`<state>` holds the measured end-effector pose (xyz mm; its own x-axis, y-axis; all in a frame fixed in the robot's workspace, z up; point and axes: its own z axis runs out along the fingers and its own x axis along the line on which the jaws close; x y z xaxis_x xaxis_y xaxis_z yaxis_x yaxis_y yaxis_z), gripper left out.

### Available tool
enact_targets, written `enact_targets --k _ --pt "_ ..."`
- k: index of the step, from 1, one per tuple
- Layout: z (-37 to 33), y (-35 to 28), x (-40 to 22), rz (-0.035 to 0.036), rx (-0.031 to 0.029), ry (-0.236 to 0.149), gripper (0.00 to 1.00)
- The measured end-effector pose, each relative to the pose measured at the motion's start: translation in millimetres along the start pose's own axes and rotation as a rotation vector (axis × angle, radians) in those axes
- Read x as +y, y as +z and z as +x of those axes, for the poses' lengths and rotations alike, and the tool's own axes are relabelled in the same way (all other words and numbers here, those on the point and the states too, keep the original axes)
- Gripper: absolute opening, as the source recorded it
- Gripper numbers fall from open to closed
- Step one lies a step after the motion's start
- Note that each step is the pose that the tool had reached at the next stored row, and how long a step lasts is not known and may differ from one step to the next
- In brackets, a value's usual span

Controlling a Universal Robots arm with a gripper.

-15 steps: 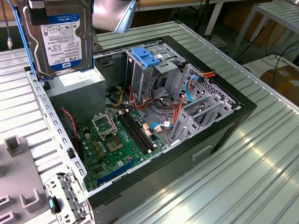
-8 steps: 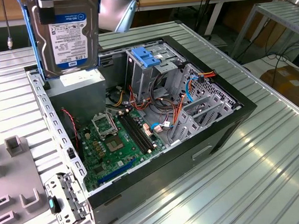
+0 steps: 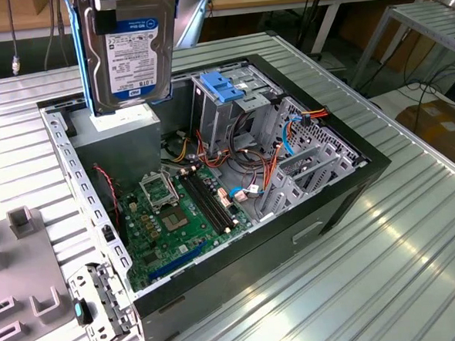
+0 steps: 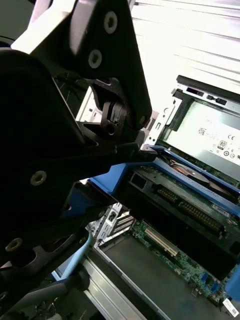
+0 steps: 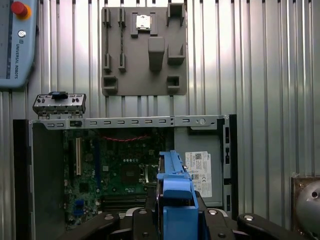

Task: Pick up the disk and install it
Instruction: 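Pick up the disk, then insert the disk into the insertion slot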

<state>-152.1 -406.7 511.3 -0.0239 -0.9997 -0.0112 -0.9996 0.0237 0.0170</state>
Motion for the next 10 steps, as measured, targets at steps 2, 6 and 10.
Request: enact_targets --k 2,6,10 --pt "-0.1 0.0 -0.2 -0.0001 0.0 0.0 0.37" --pt "-0.1 0.0 -0.3 0.0 0.0 0.0 0.37" --pt "-0.1 0.0 -0.4 0.0 0.0 0.0 0.37"
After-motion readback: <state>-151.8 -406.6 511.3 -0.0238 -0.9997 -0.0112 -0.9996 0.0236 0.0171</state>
